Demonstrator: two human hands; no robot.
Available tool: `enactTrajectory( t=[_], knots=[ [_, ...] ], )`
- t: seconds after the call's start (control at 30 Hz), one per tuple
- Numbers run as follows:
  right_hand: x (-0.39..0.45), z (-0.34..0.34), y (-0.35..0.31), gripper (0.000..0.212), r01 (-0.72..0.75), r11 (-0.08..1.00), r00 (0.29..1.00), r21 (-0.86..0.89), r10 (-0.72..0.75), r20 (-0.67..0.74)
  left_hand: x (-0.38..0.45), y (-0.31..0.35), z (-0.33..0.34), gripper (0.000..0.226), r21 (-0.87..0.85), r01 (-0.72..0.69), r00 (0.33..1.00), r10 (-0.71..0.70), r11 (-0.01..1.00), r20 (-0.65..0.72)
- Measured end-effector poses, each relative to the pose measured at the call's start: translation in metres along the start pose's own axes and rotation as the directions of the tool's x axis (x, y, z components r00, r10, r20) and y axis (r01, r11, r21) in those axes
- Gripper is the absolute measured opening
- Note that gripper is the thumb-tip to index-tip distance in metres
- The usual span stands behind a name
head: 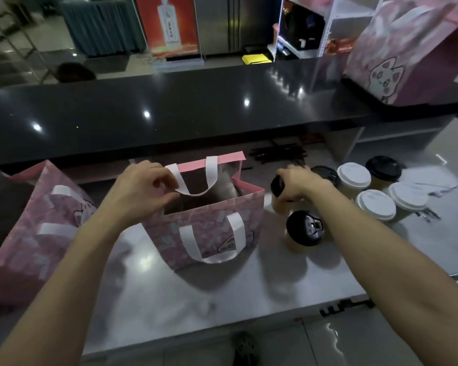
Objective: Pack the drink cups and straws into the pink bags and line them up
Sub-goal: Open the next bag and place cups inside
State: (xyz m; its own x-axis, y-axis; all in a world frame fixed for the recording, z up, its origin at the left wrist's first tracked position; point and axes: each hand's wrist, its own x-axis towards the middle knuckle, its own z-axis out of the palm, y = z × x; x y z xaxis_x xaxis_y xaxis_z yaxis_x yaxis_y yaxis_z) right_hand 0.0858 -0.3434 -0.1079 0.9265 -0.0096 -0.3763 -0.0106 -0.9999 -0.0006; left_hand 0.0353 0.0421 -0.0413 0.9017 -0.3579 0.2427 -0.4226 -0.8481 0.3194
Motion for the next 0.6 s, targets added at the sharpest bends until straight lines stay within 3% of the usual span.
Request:
enactTrajectory(
  t=[0.1, 0.17, 0.23, 0.33, 0.4, 0.47, 0.6],
  knots=[
    [0.005, -0.025, 0.0, 0.085, 0.055, 0.99, 0.988, 0.129, -0.035, -0.152, -0.002, -0.005, -0.002, 0.02, 0.119, 0.004, 1.0, -0.005, 0.993, 0.009],
    [0.001, -0.05, -0.002, 0.09, 0.13, 0.972, 0.937, 0.196, -0.056, -0.345, -0.006, -0.008, -0.002, 0.023, 0.137, 0.021, 1.0, -0.021, 0.99, -0.002],
    [-0.006, -0.076, -0.007, 0.091, 0.221, 0.946, 0.845, 0.238, -0.064, -0.531, -0.009, -0.01, -0.002, 0.034, 0.171, 0.026, 1.0, -0.027, 0.985, -0.001],
    [-0.021, -0.108, -0.023, 0.086, 0.419, 0.857, 0.672, 0.298, -0.072, -0.737, -0.012, -0.013, -0.004, 0.069, 0.164, 0.015, 0.999, -0.021, 0.986, 0.035],
    [-0.034, -0.12, -0.036, 0.083, 0.552, 0.76, 0.606, 0.342, -0.084, -0.791, -0.012, -0.013, -0.005, 0.1, 0.105, 0.016, 0.997, -0.025, 0.994, 0.077],
    [-0.046, -0.126, -0.049, 0.075, 0.65, 0.657, 0.594, 0.382, -0.127, -0.794, -0.011, -0.013, -0.004, 0.123, 0.072, 0.031, 0.99, -0.04, 0.997, 0.134],
    [-0.061, -0.13, -0.07, 0.059, 0.706, 0.551, 0.679, 0.444, -0.348, -0.647, -0.007, -0.018, 0.0, 0.146, 0.007, 0.055, 0.982, -0.055, 0.998, 0.183]
  ],
)
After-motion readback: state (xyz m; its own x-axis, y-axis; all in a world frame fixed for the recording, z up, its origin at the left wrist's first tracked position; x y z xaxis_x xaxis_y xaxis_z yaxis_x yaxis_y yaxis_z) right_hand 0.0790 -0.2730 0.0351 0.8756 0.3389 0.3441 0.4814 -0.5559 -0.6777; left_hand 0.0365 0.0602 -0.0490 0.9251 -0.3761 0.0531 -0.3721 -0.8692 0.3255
